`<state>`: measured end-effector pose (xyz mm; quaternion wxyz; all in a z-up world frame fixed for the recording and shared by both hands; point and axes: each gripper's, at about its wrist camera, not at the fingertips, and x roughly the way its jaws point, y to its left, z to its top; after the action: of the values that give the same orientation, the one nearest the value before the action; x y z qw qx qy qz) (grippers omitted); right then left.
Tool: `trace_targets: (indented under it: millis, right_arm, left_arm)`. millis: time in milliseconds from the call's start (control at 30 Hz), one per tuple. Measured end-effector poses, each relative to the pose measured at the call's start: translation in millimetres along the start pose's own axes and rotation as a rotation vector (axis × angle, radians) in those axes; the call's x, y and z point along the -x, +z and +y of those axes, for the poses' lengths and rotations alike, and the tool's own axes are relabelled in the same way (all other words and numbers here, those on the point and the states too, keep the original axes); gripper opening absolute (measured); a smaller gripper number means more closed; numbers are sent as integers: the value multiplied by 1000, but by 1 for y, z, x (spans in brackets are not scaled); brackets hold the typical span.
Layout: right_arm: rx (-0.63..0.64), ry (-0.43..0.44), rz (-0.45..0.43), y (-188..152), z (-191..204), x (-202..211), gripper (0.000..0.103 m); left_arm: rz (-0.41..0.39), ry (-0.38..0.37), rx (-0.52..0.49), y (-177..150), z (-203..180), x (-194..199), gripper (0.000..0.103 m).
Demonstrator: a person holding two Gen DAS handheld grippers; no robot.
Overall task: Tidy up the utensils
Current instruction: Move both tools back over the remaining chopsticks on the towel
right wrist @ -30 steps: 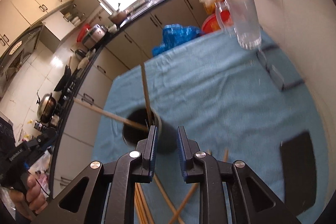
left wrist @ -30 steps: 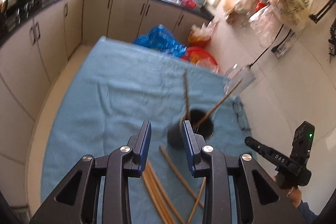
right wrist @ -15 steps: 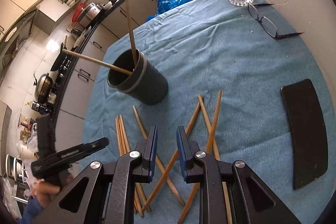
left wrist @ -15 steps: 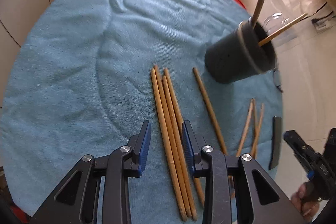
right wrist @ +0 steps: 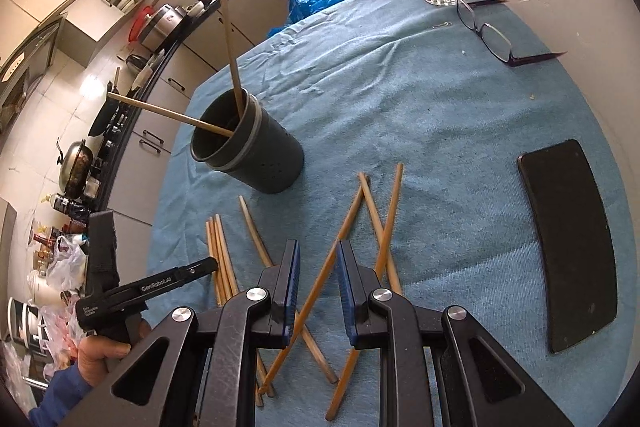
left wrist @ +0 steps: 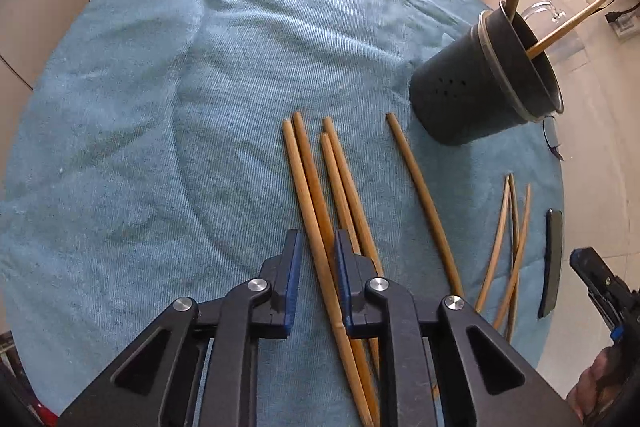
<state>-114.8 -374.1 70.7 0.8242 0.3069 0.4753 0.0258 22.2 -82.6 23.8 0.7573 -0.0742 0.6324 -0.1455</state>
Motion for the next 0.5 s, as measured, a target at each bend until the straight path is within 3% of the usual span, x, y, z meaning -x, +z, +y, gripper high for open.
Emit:
trace_targets:
  millis: [500]
  right_arm:
    - [17,-7,45,-1,16,-21,20]
  left_arm:
    - [3,-63,38,-8,31,11,12]
